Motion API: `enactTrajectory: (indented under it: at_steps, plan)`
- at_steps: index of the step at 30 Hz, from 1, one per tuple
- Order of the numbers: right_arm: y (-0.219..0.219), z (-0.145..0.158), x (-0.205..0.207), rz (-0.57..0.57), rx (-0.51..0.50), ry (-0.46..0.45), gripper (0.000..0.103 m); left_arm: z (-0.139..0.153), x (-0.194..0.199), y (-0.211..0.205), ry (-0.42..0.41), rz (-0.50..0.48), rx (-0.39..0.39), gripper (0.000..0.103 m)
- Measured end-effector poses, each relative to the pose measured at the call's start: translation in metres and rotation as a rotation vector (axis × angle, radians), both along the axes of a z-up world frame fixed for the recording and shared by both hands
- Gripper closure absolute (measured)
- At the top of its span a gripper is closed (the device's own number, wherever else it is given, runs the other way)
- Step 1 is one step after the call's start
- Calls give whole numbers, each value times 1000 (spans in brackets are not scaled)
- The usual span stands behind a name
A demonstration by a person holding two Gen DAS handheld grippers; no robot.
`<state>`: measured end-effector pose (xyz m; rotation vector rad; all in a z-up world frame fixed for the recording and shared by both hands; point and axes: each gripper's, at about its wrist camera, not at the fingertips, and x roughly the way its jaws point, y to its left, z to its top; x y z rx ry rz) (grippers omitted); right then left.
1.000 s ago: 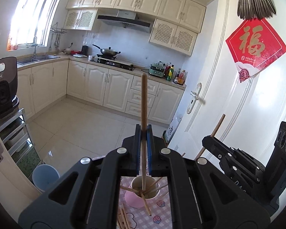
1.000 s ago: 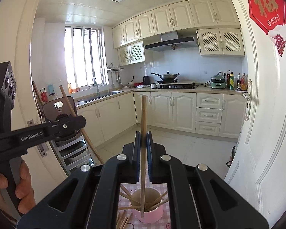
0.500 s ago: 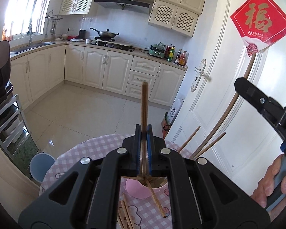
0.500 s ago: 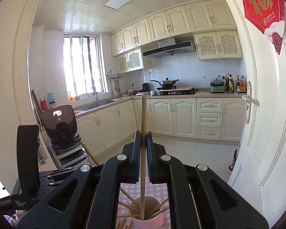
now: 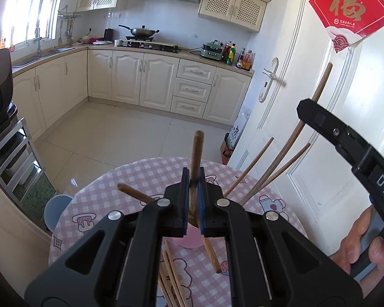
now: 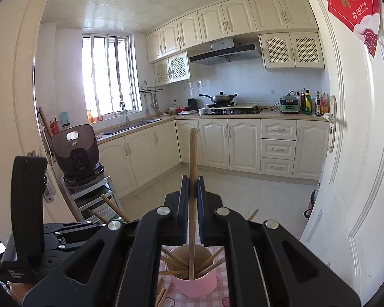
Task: Organize utensils
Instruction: 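Lower the chopsticks into the cup and open both grippers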
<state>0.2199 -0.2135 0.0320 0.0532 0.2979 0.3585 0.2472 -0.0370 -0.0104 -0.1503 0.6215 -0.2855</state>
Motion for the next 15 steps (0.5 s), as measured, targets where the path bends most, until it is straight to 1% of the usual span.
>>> enactTrajectory:
  at_steps: [3, 9, 13, 15]
  plan:
    - [1, -7, -1, 0, -4, 19, 98, 0, -2, 3, 16, 3, -21, 96]
    - [5, -22, -4, -2, -20, 59, 98, -3, -6, 2, 42, 4, -22, 96]
    - [6, -31, -2, 9, -37, 103, 98, -3, -13, 0, 48, -1, 9, 96]
    - [5, -34, -2, 9, -44, 119, 98, -2, -16, 0, 50, -3, 7, 96]
